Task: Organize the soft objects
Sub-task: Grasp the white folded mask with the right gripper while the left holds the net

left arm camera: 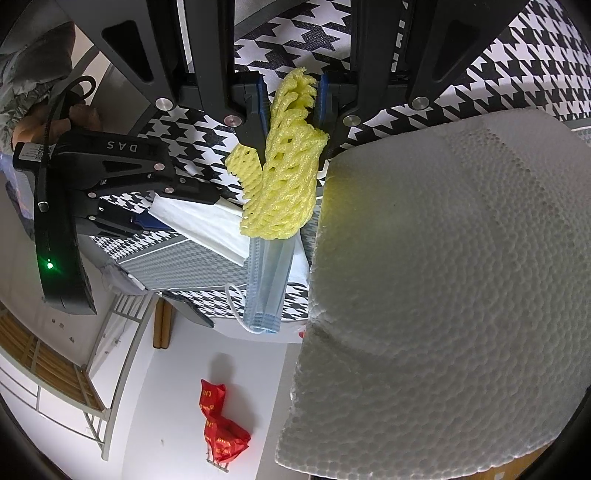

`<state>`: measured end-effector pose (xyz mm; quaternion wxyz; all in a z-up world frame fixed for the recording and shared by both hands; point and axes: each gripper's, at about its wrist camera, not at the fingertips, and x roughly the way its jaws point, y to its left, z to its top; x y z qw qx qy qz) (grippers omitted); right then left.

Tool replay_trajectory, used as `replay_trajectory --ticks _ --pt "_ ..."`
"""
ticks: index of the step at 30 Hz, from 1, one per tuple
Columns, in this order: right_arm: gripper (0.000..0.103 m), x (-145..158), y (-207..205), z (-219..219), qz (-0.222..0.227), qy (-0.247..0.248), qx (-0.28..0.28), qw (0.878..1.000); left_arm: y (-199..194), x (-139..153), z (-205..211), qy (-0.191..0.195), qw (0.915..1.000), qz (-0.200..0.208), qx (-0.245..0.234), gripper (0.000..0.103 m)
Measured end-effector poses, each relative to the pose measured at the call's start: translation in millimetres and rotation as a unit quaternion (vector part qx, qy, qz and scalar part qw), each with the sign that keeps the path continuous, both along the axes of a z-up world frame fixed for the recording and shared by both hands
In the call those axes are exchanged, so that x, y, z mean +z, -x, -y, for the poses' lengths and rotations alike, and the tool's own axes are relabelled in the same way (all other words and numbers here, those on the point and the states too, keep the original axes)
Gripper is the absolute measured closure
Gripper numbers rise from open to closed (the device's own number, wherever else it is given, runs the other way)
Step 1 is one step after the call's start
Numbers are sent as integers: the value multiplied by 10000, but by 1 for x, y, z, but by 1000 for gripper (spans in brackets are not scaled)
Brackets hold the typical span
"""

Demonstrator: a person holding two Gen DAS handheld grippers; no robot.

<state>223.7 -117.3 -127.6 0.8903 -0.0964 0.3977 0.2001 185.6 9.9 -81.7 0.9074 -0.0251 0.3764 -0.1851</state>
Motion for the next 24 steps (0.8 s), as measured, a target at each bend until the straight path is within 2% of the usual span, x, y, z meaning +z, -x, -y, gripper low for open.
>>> replay_trajectory --ticks 16,20,24 --pt "48 -1 2 -1 60 -42 -33 10000 7 2 0 -91 9998 177 92 82" --pt "69 -1 0 2 75 -76 -181 9998 6 3 2 -123 9997 196 103 82" --pt "81 1 -1 7 33 -208 -241 9995 7 6 3 -145 9995 271 92 82"
